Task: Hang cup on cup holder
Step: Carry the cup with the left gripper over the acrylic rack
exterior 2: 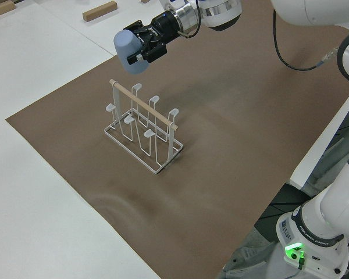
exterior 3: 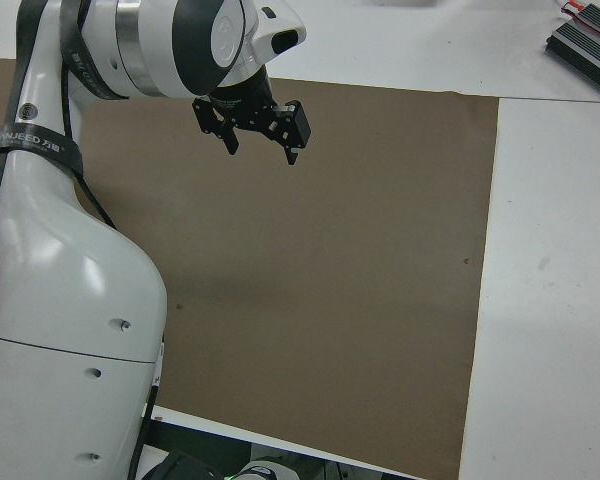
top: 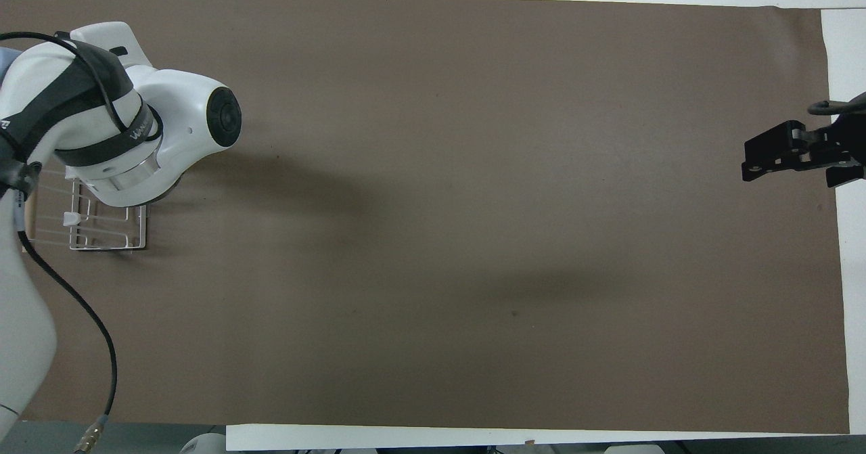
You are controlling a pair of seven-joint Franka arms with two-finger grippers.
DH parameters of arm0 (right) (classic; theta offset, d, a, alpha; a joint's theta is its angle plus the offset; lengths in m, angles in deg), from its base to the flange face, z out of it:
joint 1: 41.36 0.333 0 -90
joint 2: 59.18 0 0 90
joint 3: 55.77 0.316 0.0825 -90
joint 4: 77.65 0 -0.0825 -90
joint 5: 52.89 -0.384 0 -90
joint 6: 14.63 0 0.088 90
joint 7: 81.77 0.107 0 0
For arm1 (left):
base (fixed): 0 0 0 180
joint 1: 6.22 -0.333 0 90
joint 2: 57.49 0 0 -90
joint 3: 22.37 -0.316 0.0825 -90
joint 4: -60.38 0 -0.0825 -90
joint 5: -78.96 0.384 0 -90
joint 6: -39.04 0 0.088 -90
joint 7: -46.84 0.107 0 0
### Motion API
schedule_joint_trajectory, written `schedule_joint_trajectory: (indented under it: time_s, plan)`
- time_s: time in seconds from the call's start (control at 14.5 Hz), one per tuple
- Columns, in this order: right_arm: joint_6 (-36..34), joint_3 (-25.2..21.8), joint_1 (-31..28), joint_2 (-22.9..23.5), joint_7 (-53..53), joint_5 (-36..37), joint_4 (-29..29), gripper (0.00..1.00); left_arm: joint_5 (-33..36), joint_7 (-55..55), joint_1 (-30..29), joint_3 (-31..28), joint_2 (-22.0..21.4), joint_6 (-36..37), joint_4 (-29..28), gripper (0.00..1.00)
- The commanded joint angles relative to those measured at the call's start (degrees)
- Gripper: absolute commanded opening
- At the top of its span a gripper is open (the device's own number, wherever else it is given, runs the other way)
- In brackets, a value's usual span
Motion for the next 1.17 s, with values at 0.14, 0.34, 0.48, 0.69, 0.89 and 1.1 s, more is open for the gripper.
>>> schedule_joint_trajectory:
  time_s: [0.14,0.34,0.48,0.69,0.89,1.1]
  plan:
    - [0.7,-0.2,-0.5,-2.4,-1.5,-0.5,3.3,0.99,1.0,0.0,0.2,0.2,-0.2,4.6,-1.2,0.41]
    - [0.7,-0.2,-0.8,-2.4,-1.2,-0.5,3.6,0.99,1.0,-0.1,0.0,0.2,0.2,3.7,-1.3,0.41]
    - [0.7,-0.2,-1.2,-2.4,-1.1,-0.6,3.6,0.99,0.6,-0.1,0.0,0.3,0.4,2.6,-1.7,0.41]
    - [0.7,-0.2,-2.7,-2.4,-1.2,-0.6,3.6,0.99,0.3,-0.5,0.0,0.3,0.3,1.2,-3.2,0.42]
    - [0.5,-0.2,-2.8,-2.4,-1.5,-0.6,3.6,0.99,0.2,-1.3,-1.7,0.4,0.2,-1.7,-4.5,0.43]
    - [0.5,-0.1,-2.3,-2.4,-1.4,-0.7,3.6,0.99,-0.2,-1.4,-3.0,0.4,-0.1,-4.3,-6.6,0.43]
